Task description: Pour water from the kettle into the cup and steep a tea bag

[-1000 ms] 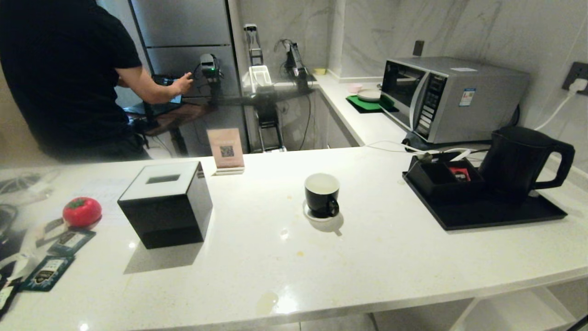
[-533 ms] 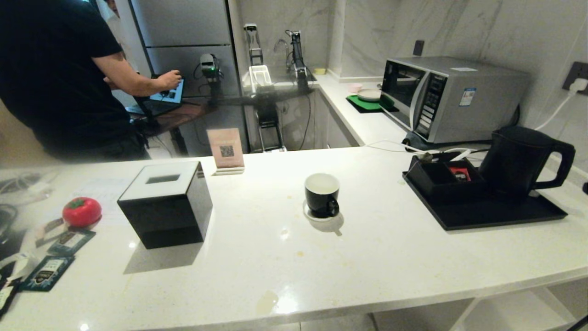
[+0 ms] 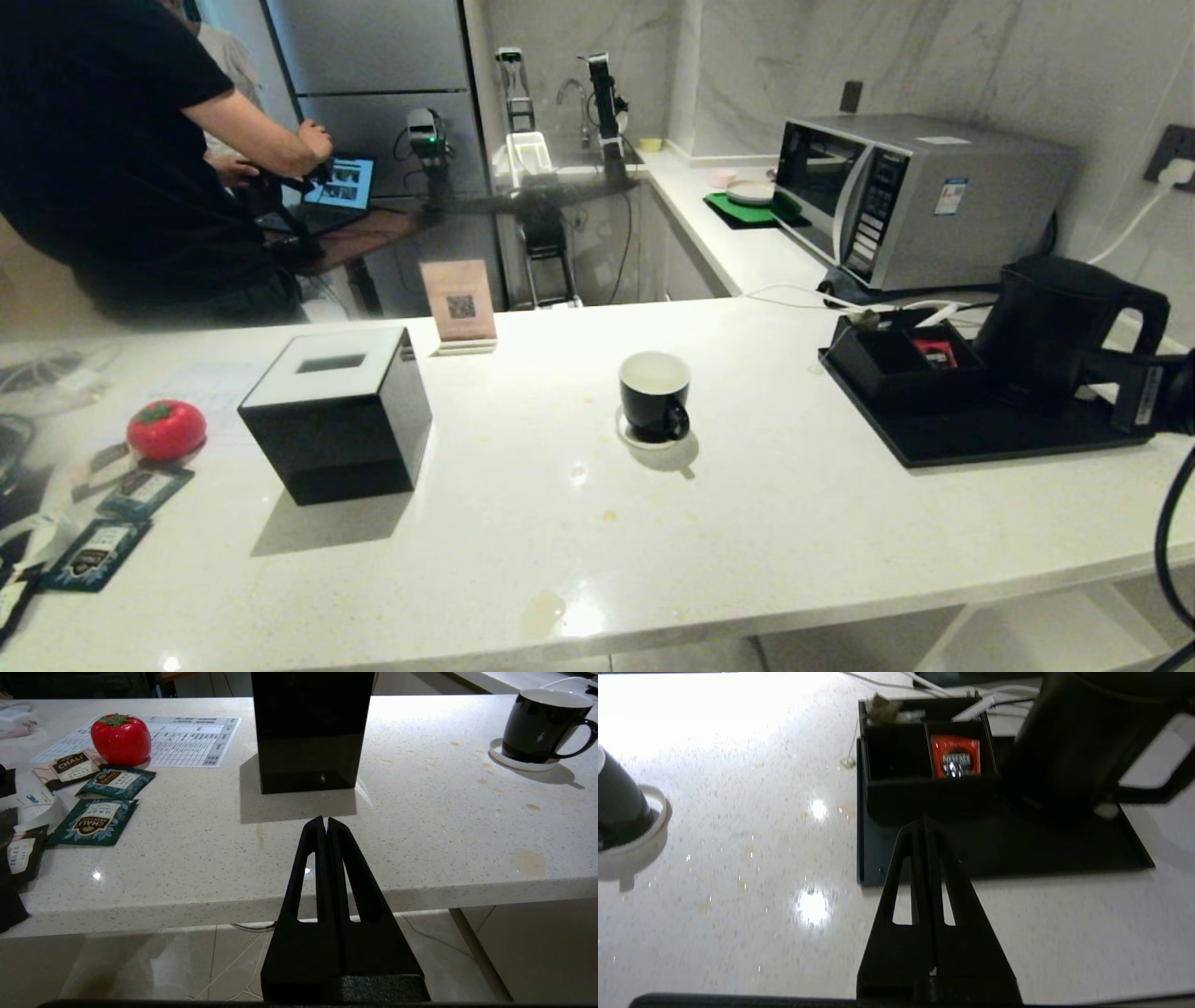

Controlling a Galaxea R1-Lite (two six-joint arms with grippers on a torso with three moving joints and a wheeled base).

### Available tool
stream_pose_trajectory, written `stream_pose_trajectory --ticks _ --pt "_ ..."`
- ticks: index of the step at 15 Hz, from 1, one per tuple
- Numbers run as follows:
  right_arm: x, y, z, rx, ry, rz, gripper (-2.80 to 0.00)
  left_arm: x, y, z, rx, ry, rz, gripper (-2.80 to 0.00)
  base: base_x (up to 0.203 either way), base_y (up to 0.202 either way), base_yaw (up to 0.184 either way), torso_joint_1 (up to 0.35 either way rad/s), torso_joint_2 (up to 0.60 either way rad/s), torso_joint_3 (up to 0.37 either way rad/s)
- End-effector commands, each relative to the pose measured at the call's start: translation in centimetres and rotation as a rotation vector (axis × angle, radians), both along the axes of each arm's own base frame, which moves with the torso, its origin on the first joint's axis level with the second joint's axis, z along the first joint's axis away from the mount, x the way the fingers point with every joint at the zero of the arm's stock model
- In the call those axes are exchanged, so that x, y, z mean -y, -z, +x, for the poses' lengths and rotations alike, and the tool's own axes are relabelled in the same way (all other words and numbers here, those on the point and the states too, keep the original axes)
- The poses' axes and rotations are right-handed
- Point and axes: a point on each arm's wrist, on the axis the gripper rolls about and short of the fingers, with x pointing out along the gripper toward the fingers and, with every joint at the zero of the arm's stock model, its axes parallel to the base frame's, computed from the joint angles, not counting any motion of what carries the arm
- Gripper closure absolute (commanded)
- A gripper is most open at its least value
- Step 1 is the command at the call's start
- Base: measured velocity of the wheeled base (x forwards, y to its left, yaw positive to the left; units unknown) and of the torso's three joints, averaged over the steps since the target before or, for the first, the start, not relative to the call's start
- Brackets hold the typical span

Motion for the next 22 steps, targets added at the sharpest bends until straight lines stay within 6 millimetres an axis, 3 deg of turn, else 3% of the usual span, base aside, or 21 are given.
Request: stream_pose_trajectory --ticks 1,6,7,22 --pt "0.4 0.3 2.8 -0.029 -0.008 0.005 0.00 0.0 0.0 0.0 0.001 -0.001 0.000 0.00 0.000 0.000 0.000 0.000 0.00 0.000" --pt "1.0 -0.8 8.1 0.004 -0.017 -0.001 0.00 0.0 0.0 0.0 -0.001 -0.001 0.000 0.00 0.000 0.000 0.000 0.000 0.00 0.000" --pt "1.1 -0.8 8.9 0.003 -0.020 0.000 -2.80 0.0 0.0 0.0 -0.001 -0.001 0.000 0.00 0.000 0.000 0.000 0.000 0.00 0.000" --pt "-0.8 3.7 20.4 -0.038 -0.100 -0.008 -2.80 0.0 0.0 0.0 -0.001 -0.001 0.000 0.00 0.000 0.000 0.000 0.000 0.00 0.000"
